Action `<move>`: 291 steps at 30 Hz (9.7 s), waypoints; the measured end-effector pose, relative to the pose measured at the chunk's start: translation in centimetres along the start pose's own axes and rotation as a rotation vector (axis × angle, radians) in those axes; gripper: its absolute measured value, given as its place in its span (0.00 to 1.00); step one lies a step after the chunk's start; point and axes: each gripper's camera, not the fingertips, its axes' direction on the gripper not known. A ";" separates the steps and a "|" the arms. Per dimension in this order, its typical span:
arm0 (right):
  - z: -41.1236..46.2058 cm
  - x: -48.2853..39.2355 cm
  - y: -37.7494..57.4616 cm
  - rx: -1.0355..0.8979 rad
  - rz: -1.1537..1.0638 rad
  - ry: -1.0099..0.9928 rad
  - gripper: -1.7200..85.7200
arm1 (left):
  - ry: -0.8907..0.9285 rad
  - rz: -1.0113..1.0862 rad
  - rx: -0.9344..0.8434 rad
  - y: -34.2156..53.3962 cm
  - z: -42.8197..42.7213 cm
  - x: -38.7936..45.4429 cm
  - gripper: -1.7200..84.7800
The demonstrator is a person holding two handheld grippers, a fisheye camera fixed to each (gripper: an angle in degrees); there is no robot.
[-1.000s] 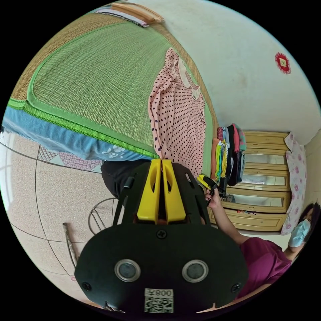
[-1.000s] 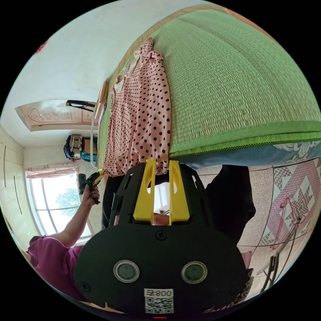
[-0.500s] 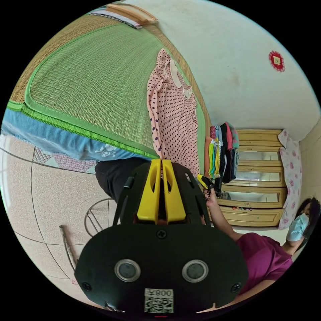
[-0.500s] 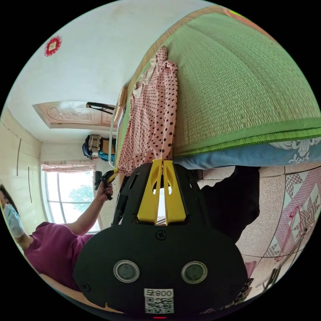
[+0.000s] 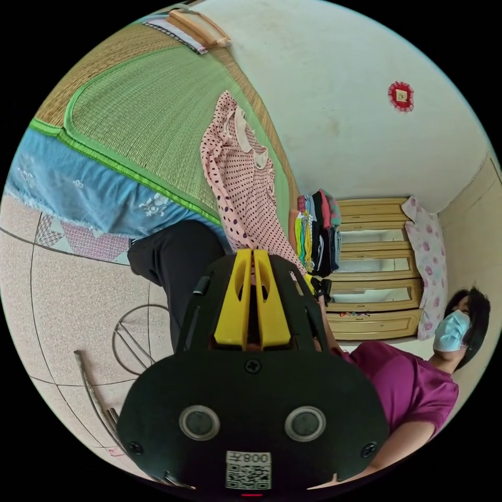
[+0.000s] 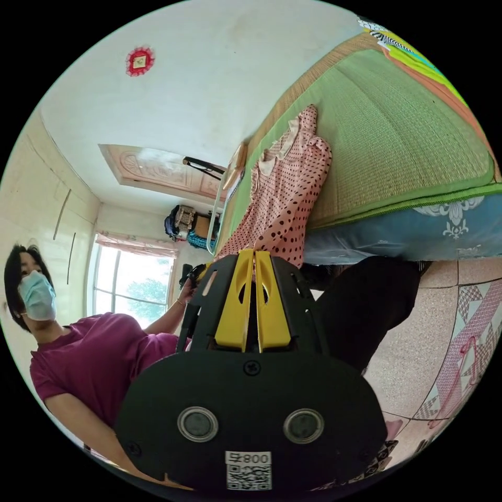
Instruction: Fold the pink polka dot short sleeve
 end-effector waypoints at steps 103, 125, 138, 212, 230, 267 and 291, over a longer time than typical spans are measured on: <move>32.7 26.5 -34.7 -0.071 0.031 0.087 0.04 | -0.545 0.237 -0.104 -50.2 30.5 2.2 0.06; 50.8 14.4 -39.3 -0.253 -0.257 0.548 0.03 | -0.220 0.095 0.082 -54.3 27.0 -1.2 0.03; 59.0 7.5 -36.0 -0.407 -0.560 0.966 0.06 | -0.179 0.079 0.065 -54.9 26.4 -3.7 0.03; 40.0 14.0 -40.7 -0.160 -0.215 0.576 0.02 | -0.254 0.064 0.106 -51.7 21.5 -10.8 0.03; 39.9 15.5 -38.0 -0.218 -0.230 0.587 0.02 | -0.233 0.100 0.132 -48.0 19.7 -8.1 0.02; 28.4 16.5 -12.4 -0.218 0.005 0.394 0.02 | -0.308 -0.067 0.132 -25.0 15.5 -2.4 0.03; 24.5 16.1 -9.5 -0.120 0.039 0.165 0.02 | -0.308 0.888 -0.456 -16.5 51.4 29.6 0.12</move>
